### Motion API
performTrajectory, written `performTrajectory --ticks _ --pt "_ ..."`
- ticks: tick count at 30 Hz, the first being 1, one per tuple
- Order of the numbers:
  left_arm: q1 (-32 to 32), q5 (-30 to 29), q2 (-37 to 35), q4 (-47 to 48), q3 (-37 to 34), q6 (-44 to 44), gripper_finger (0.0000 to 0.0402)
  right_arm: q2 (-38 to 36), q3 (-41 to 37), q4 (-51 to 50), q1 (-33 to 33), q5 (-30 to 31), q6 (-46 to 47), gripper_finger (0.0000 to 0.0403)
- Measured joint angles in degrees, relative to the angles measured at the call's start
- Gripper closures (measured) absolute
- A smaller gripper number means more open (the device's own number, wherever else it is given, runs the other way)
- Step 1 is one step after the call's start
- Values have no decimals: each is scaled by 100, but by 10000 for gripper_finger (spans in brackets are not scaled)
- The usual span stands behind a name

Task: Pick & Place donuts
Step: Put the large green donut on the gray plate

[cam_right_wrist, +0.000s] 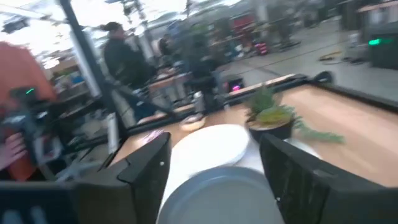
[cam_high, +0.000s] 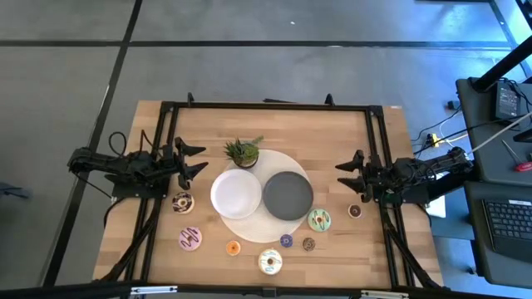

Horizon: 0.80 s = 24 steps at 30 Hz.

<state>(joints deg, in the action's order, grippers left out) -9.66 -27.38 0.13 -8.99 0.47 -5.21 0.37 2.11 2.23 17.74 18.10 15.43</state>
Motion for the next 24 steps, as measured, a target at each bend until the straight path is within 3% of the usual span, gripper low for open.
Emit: performTrajectory --ticks 5,13,18,24 --pt "1 -26 0 0 0 0 132 -1 0 50 0 -23 -396 114" --pt "-1 -8 -1 0 0 0 132 165 19 143 0 77 -694 118" --pt "-1 -6 0 -4 1 0 132 979 466 -166 -2 249 -645 124" --pt "1 0 0 -4 0 0 132 2651 1511 -1281 0 103 96 133"
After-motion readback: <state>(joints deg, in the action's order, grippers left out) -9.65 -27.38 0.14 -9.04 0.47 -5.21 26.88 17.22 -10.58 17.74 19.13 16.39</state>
